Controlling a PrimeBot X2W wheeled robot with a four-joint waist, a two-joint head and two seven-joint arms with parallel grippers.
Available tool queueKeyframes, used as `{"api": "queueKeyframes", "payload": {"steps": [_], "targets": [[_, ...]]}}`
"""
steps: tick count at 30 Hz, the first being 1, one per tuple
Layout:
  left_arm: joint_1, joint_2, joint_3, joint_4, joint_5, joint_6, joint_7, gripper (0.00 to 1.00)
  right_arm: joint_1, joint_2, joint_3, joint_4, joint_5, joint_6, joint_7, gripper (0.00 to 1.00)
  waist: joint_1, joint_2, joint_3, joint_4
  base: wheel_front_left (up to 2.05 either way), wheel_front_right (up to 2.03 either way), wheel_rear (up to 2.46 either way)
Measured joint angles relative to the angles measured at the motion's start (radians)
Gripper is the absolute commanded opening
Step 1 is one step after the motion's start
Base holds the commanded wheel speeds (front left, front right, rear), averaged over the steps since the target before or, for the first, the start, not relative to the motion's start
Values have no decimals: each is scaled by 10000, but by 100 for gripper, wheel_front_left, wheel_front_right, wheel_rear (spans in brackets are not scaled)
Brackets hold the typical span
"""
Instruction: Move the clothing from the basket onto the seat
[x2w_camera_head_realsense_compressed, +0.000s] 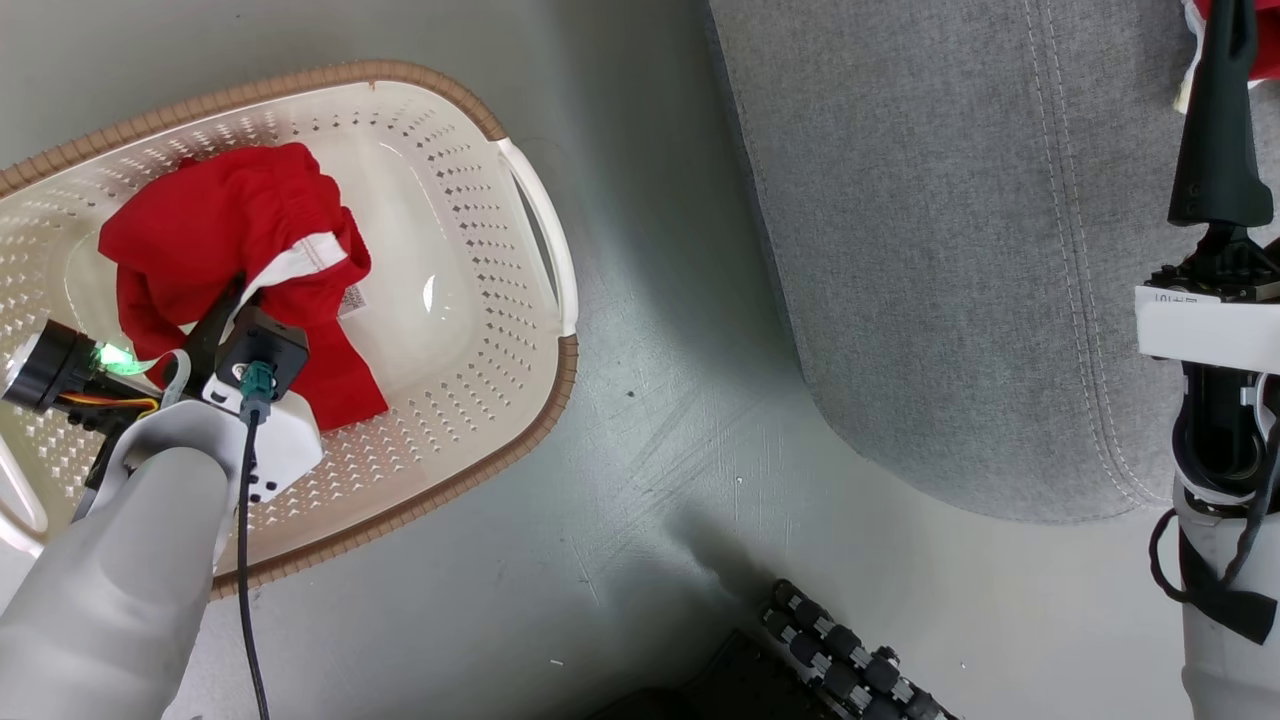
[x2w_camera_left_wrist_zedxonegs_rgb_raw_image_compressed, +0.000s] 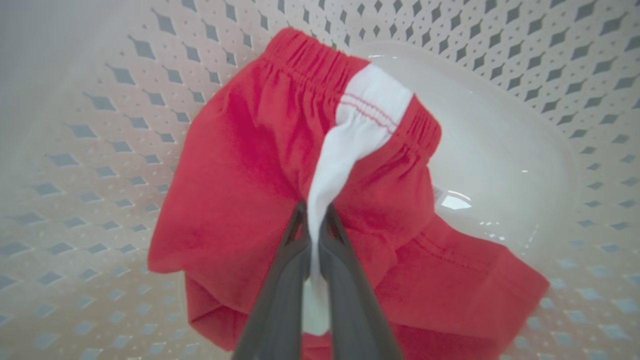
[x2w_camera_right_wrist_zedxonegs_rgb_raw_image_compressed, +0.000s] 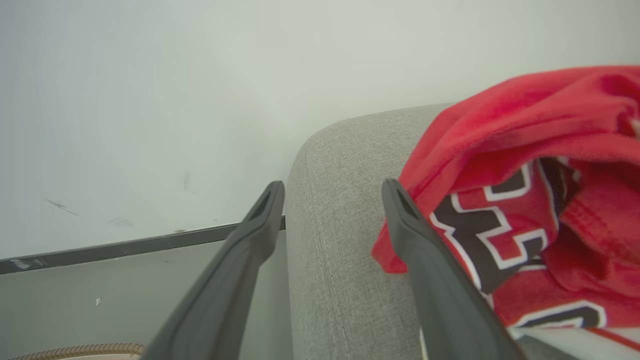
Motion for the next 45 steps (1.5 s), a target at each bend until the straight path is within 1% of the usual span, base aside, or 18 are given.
{"api": "queueKeyframes", "payload": {"steps": [6,8,12,14,19,26,33,45], "targets": [[-41,-100,10,-159,-119,-50,-217,0,-101,0,15,96,-31,0,0,100,0,0,-55,61,0,0,0],[-67,-153,61,-403,-236,-142,-318,0,-213,0,100,121,-92,0,0,100,0,1,-105,127,0,0,0],[-81,-215,186,-769,-451,-150,-407,0,-213,0,138,278,-176,0,0,100,0,0,-196,245,0,0,0],[-77,-244,255,-966,-612,-238,-431,0,-227,0,173,320,-217,0,0,100,0,1,-253,315,0,0,0],[48,-362,537,-1547,-974,-236,-527,0,-424,-2,309,378,-401,0,0,100,0,0,-429,518,0,0,0],[431,-433,928,-2525,-1446,-219,-585,0,-532,-8,466,573,-861,0,0,100,0,0,-758,839,0,0,0],[822,-656,1214,-3614,-1944,-207,-604,0,-599,-15,612,723,-1419,0,0,100,0,0,-1196,1181,0,0,0],[1457,-702,1425,-5513,-2215,-224,-614,0,-589,-40,878,1170,-2360,0,0,100,0,1,-2157,1829,0,0,0]]}}
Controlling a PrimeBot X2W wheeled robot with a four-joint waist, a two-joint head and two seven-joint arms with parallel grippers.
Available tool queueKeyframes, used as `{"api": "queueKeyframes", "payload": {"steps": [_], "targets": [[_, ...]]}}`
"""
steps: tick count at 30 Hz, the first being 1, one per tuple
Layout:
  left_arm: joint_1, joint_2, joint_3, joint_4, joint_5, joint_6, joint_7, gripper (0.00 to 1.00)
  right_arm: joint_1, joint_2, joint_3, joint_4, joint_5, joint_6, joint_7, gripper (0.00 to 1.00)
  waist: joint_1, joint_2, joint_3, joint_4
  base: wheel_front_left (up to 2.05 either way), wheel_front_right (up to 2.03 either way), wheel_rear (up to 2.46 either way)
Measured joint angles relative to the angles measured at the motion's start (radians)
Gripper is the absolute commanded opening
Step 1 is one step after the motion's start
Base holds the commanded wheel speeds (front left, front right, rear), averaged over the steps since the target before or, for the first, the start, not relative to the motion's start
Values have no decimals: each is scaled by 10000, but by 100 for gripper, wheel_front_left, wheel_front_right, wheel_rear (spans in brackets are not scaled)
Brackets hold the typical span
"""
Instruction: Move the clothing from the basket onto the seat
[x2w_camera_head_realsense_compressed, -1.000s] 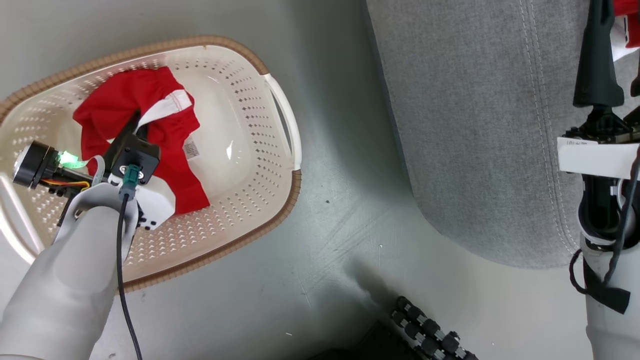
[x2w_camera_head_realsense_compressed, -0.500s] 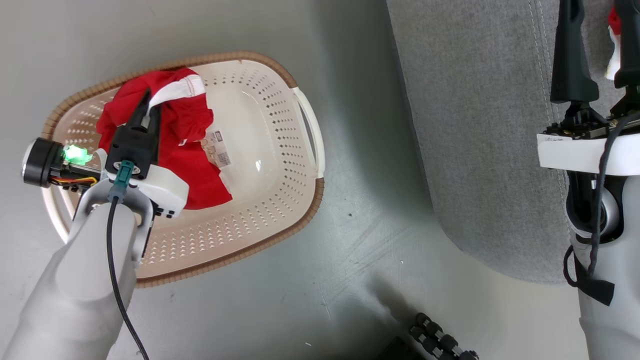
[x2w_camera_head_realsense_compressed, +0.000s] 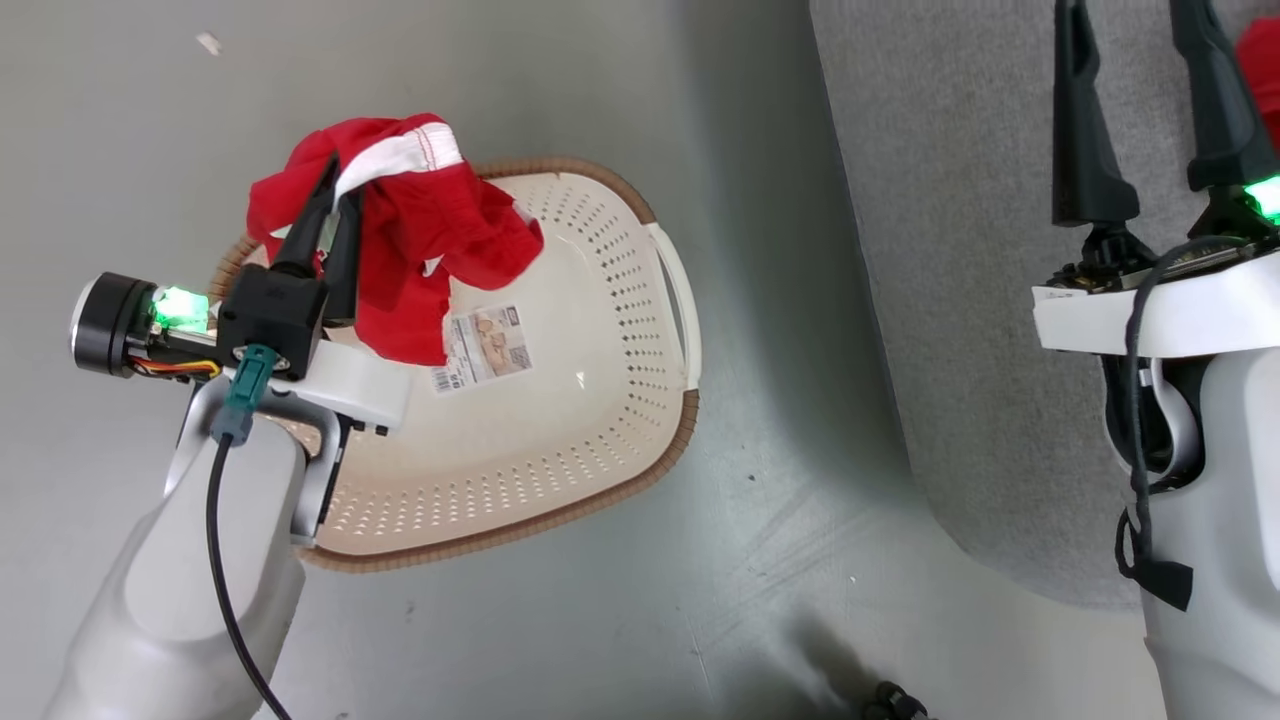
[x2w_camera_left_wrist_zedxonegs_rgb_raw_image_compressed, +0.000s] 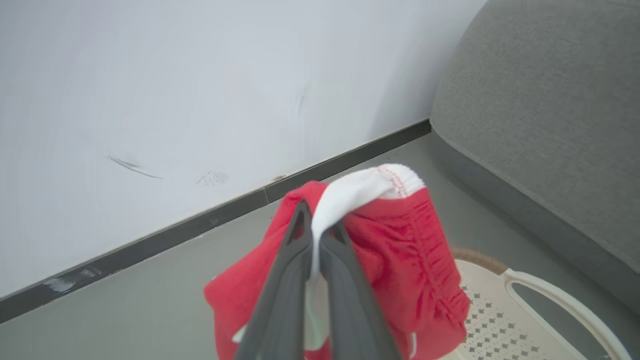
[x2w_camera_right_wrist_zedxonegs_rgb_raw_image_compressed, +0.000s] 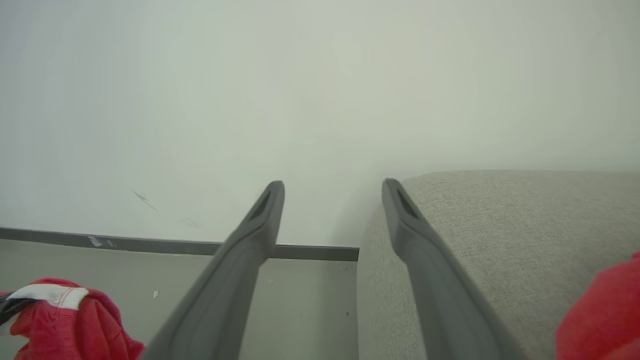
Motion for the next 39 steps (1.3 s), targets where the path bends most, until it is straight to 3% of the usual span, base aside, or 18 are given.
{"api": "queueKeyframes", "payload": {"steps": [8,18,25,39], "targets": [[300,-48,27,-963,-92,-15,-2,0,32,-15,194,261,-328,0,0,100,0,0,-808,466,0,0,0],[766,-25,52,-1319,-550,-376,-2,0,404,-35,474,633,-527,0,0,100,0,0,-1871,972,0,0,0],[932,102,25,-1501,-861,-761,63,0,1032,-42,830,1043,-757,0,0,100,0,0,-2749,1314,0,0,0],[1094,276,-675,-1697,-1179,-1684,1202,0,2314,-82,1860,1799,-930,0,0,100,0,0,-4478,1844,0,0,0]]}}
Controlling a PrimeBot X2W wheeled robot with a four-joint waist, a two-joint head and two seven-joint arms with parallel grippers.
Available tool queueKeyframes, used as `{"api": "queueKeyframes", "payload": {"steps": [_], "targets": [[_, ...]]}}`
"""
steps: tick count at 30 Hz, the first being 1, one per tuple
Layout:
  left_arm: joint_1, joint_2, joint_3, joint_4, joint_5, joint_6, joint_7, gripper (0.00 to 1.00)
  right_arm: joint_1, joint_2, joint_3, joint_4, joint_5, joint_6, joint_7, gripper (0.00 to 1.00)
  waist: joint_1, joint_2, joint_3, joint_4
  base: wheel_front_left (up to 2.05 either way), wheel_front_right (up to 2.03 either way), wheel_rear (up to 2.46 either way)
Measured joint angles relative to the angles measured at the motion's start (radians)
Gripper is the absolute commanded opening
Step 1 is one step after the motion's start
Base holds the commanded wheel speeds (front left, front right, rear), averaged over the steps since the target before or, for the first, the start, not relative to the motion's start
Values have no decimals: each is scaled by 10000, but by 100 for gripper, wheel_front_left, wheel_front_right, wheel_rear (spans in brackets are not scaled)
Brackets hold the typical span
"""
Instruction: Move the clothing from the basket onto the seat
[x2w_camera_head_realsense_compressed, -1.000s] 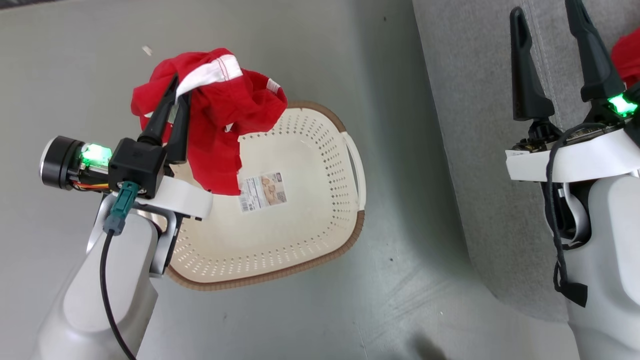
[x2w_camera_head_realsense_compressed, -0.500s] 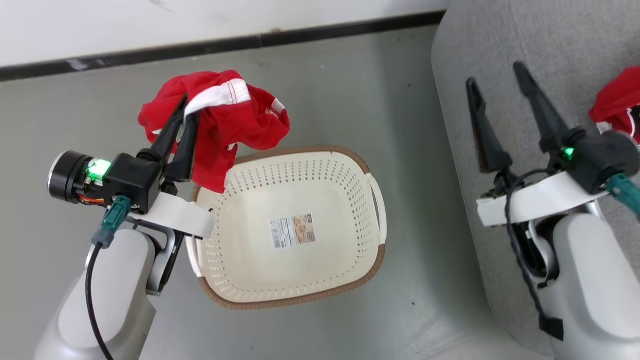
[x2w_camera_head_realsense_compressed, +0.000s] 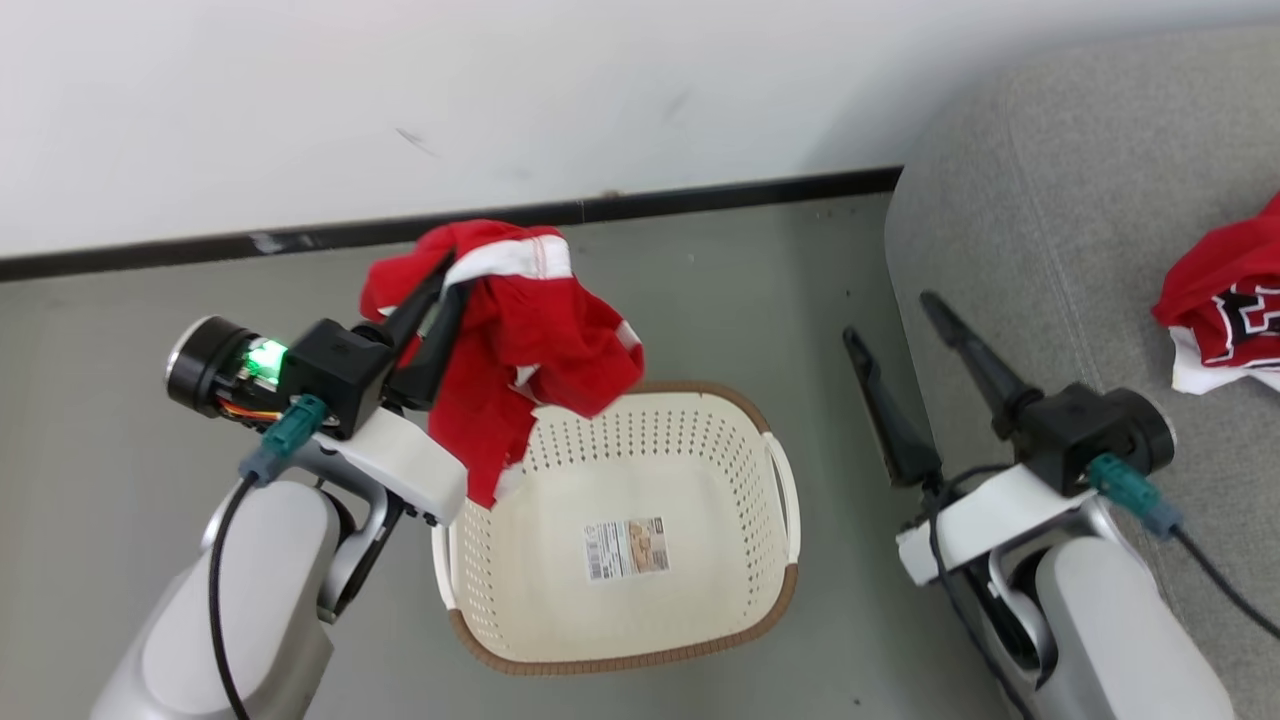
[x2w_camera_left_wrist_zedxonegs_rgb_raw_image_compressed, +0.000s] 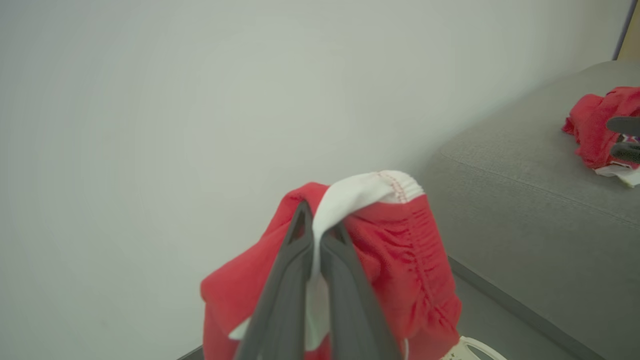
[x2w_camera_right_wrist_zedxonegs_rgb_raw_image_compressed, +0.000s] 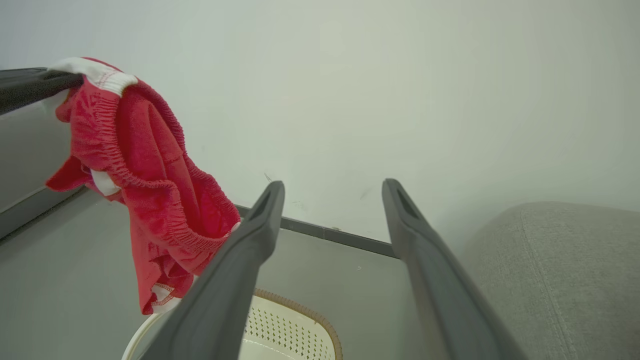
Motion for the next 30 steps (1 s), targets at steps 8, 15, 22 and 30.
{"api": "queueKeyframes", "payload": {"steps": [8,15,22,30], "targets": [[58,-132,-573,-219,-148,-510,662,0,546,-495,1045,383,-6,0,0,100,0,0,-887,209,0,0,0],[57,-372,-1133,-506,-418,-782,1256,0,652,-1172,2441,715,-173,0,2,100,0,0,-1571,334,0,0,0],[53,-510,-1639,-828,-571,-880,1942,0,636,-1799,3996,1216,-209,0,2,100,0,0,-2213,428,0,0,0],[55,-642,-2027,-1174,-798,-965,2514,0,397,-1979,5056,1668,-203,0,2,100,0,0,-2679,534,0,0,0]]}}
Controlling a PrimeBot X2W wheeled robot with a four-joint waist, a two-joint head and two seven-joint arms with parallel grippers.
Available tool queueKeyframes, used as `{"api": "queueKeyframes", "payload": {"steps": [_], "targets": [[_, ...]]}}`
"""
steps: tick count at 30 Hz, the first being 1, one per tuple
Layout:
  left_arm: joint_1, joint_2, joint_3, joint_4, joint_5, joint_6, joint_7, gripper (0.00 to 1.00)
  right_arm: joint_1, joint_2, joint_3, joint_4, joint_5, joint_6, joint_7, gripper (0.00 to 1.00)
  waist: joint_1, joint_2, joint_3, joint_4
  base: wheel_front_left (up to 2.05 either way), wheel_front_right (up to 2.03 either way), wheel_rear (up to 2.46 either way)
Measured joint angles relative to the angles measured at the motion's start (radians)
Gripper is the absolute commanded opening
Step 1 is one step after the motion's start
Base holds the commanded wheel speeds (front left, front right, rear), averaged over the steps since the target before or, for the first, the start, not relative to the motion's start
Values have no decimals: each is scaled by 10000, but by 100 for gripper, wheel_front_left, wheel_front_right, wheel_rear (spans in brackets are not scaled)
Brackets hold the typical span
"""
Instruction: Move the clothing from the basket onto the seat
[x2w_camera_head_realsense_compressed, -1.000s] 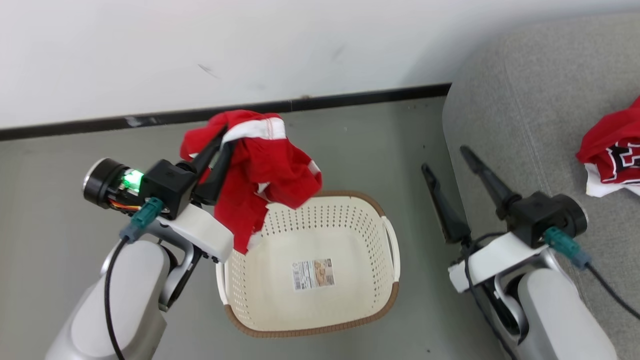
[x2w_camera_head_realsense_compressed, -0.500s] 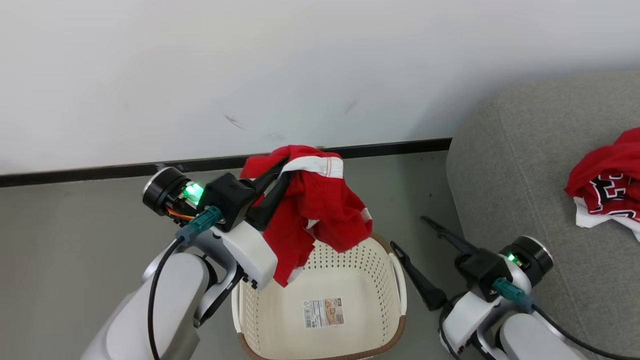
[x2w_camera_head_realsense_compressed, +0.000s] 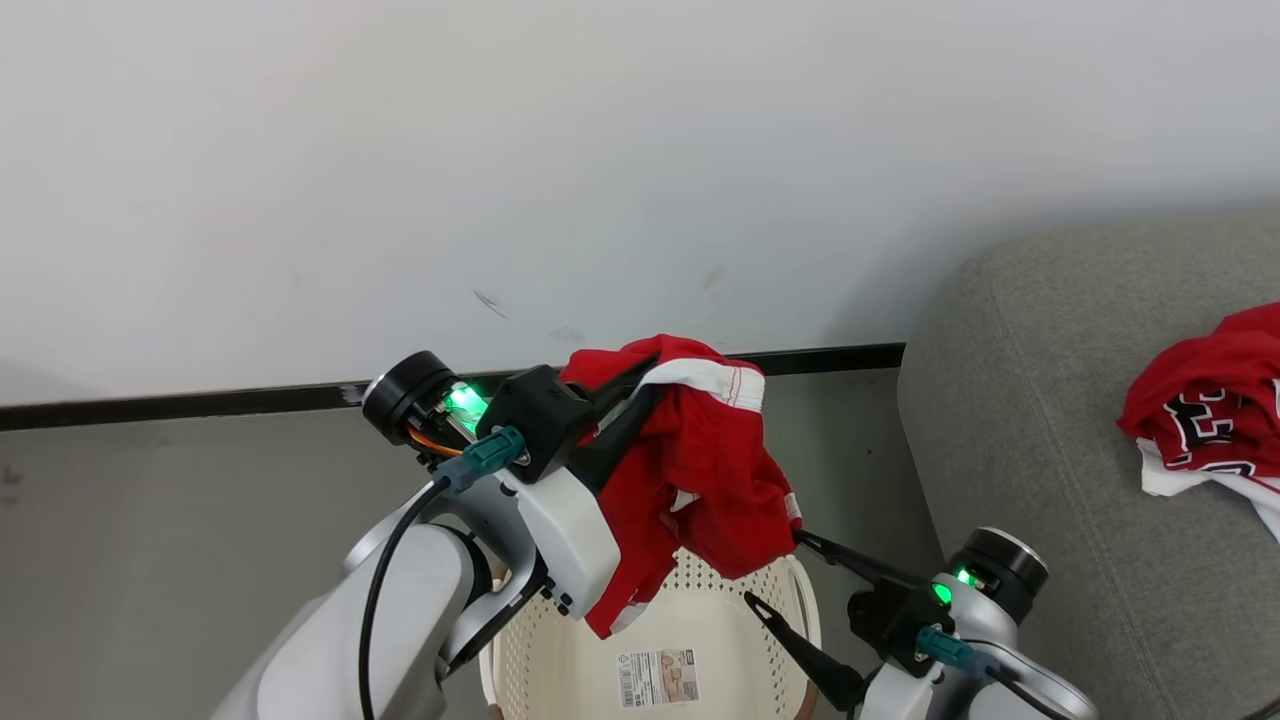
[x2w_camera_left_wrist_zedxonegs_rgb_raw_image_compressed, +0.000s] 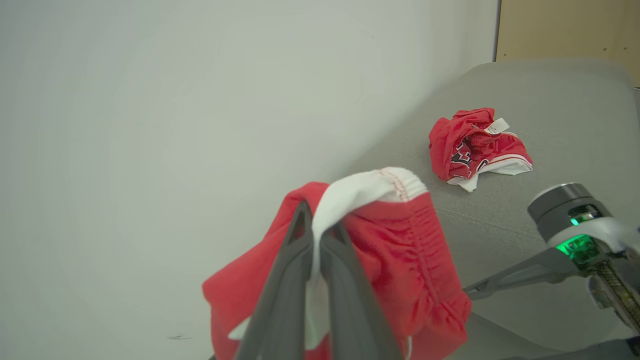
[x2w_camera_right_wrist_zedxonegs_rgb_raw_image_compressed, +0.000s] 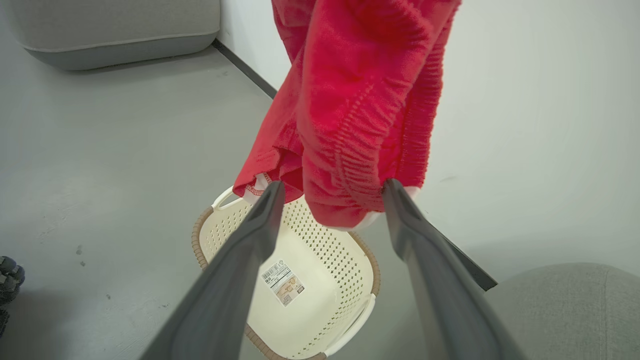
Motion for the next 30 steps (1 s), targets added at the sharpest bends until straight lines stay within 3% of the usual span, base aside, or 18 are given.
{"api": "queueKeyframes", "payload": {"steps": [13,14,15,16,18,19,24,30], "targets": [[64,-186,-286,-560,-387,-2,625,0,-968,470,1243,1337,322,0,0,100,0,0,-353,297,0,0,0],[75,-188,-291,-604,-397,-2,648,0,-1054,527,1340,1467,322,0,0,90,0,0,-360,318,0,0,0],[85,-186,-295,-637,-397,-2,658,0,-1129,562,1417,1582,318,0,0,59,0,0,-366,337,0,0,0],[86,-186,-297,-665,-397,-2,663,0,-1216,568,1532,1685,313,2,0,42,0,0,-367,355,0,0,0],[96,-186,-288,-725,-416,0,746,0,-1305,593,1538,1837,336,0,0,22,0,0,-357,392,0,0,0],[114,-184,-267,-754,-424,8,746,0,-1303,637,1503,1839,405,0,0,0,0,0,-347,408,0,0,0],[466,-127,50,-777,-510,211,742,0,-1298,846,1197,1532,878,2,0,0,0,0,-290,407,0,0,0],[757,-75,385,-640,-593,470,548,0,-1195,562,65,619,1402,0,0,0,0,0,-280,270,0,0,0]]}}
